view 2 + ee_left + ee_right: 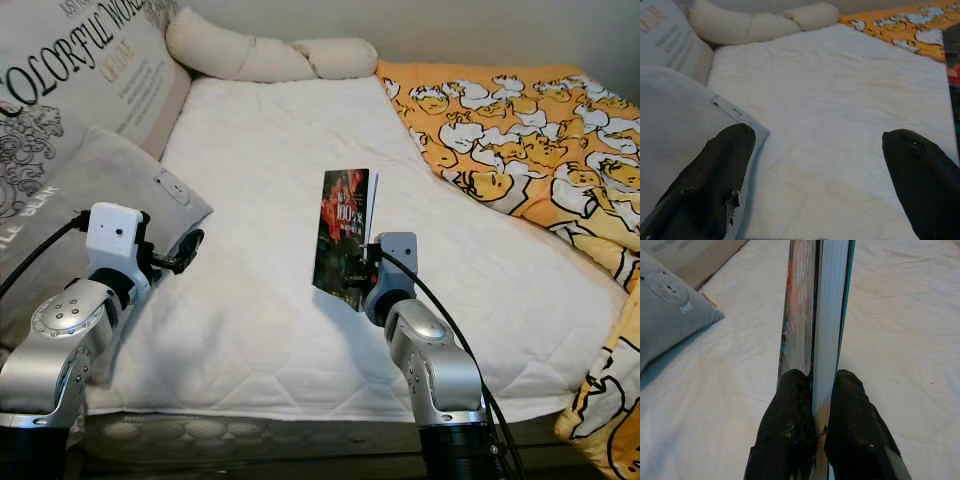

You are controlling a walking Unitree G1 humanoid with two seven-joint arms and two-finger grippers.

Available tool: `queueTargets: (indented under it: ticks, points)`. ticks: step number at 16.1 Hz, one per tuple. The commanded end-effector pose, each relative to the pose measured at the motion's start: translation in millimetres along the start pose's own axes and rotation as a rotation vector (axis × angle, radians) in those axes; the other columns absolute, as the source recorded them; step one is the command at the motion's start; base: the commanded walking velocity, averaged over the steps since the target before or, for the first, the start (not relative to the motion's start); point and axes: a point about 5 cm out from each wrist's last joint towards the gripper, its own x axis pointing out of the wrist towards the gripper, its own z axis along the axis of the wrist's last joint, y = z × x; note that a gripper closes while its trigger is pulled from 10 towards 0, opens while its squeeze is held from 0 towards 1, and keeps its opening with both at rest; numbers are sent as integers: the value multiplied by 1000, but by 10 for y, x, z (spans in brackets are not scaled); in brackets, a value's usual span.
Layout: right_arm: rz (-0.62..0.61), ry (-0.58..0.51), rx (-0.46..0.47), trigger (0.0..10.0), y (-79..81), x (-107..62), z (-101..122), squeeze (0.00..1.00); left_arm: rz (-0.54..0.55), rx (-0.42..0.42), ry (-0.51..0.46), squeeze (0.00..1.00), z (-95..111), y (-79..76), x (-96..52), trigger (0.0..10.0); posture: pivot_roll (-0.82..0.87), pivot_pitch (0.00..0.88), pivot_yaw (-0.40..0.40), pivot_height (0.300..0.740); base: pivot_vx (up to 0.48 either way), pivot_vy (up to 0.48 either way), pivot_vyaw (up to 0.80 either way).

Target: Clean up the room

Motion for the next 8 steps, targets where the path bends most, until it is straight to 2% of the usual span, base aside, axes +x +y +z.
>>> queueTargets:
  ticks: [1,5,6,7,8]
  points:
    - [12,-54,-1,10000,26,-25,140,0,-36,17,7,0,10,-32,-20,10000,63,0,9,740,0,0,0]
    - [131,-2,-19,10000,95,106,177,0,-181,75,80,0,-102,-123,-99,10000,71,0,19,740,0,0,0]
    - [210,27,-9,10000,185,190,190,0,-210,88,99,0,-116,-136,-116,10000,71,0,19,740,0,0,0]
    - [239,33,-4,10000,220,224,201,0,-220,97,103,0,-121,-145,-123,10000,71,0,19,740,0,0,0]
    - [276,44,2,10000,289,335,250,0,-250,118,106,0,-111,-161,-144,10000,88,0,19,740,0,0,0]
